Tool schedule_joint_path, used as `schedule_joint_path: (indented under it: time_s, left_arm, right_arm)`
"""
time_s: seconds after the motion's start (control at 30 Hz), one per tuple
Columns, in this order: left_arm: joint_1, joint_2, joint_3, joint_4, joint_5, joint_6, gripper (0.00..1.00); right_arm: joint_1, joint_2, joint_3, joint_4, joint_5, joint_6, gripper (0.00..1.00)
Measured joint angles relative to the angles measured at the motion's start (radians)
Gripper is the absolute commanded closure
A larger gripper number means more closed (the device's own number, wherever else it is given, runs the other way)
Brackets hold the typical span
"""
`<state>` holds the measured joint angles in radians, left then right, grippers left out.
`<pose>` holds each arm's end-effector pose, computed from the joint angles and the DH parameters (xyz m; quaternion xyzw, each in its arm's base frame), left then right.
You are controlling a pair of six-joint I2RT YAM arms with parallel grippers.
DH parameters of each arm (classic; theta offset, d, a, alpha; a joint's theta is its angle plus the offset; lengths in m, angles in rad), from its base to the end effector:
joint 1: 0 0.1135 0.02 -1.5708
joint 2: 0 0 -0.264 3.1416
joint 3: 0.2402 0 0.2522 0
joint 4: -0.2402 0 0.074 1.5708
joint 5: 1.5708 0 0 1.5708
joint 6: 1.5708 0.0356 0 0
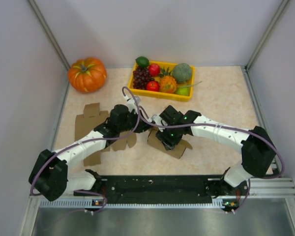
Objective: Fold the paper box
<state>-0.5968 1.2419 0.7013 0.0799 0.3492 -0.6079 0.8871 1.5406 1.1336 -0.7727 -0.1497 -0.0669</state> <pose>0.2180 -0.1629 0.2410 0.0869 0.8374 -0.4157 0.3440 0.1869 0.2378 0.2346 -0.4620 0.8623 0.1445 0.1485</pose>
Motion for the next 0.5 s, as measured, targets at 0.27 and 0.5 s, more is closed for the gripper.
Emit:
schedule_joint_path:
  time_s: [0.27, 0.5]
  left_arm:
    - [-0.047, -0.032, -0.058, 0.059, -0.092, 0.010, 1.00]
    - [-0.121, -0.108, -0.174, 0.163, -0.216, 0.081, 1.00]
  right_arm:
    - [0.000, 0.000, -0.002, 0.003, -0.001, 0.018, 0.70]
    - [0.000, 0.002, -0.008, 0.002, -0.021, 0.019, 0.69]
